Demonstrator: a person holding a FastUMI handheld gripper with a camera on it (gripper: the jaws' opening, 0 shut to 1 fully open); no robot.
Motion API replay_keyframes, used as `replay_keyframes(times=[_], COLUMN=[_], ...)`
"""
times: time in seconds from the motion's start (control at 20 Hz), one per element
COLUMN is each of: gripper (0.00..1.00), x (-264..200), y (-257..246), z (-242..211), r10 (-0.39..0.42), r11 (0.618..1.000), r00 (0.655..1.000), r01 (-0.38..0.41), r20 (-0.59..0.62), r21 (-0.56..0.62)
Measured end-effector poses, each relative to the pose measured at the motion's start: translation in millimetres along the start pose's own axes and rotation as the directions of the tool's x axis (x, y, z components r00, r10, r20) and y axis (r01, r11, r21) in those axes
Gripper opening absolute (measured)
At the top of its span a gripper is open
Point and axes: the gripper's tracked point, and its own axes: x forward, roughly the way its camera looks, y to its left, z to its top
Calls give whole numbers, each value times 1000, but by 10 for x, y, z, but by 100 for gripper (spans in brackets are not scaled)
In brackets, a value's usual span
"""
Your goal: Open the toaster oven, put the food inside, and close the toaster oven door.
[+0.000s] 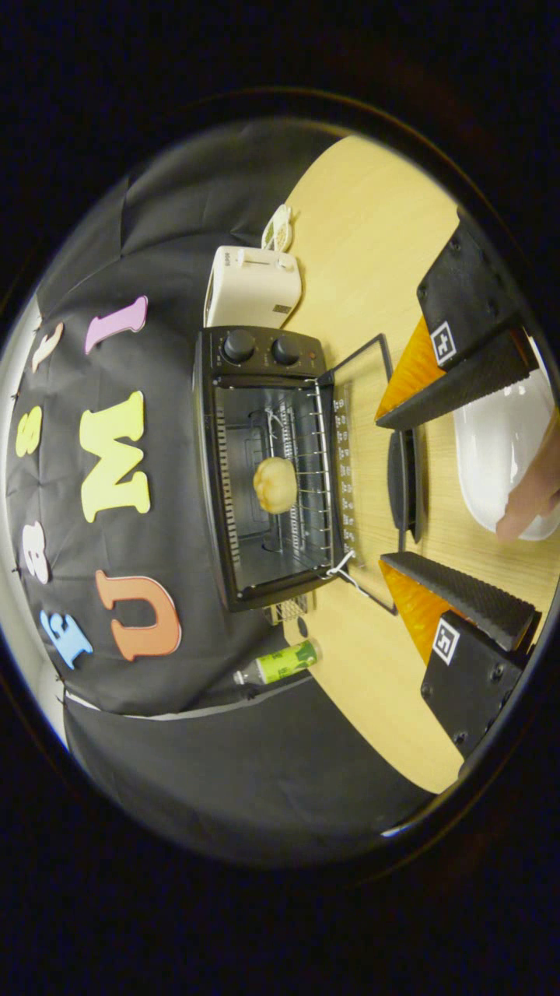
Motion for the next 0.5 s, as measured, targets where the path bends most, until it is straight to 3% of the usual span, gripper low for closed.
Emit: replay_keyframes(times=[0.2, 0.5], gripper=[100, 100], x=[49, 200], y=[44, -63], z=[-290, -384], r10=[2, -68], r11=[1000, 998], r00=[997, 990], r01=[-4, 65], r20=[-81, -126], r21=[-15, -27])
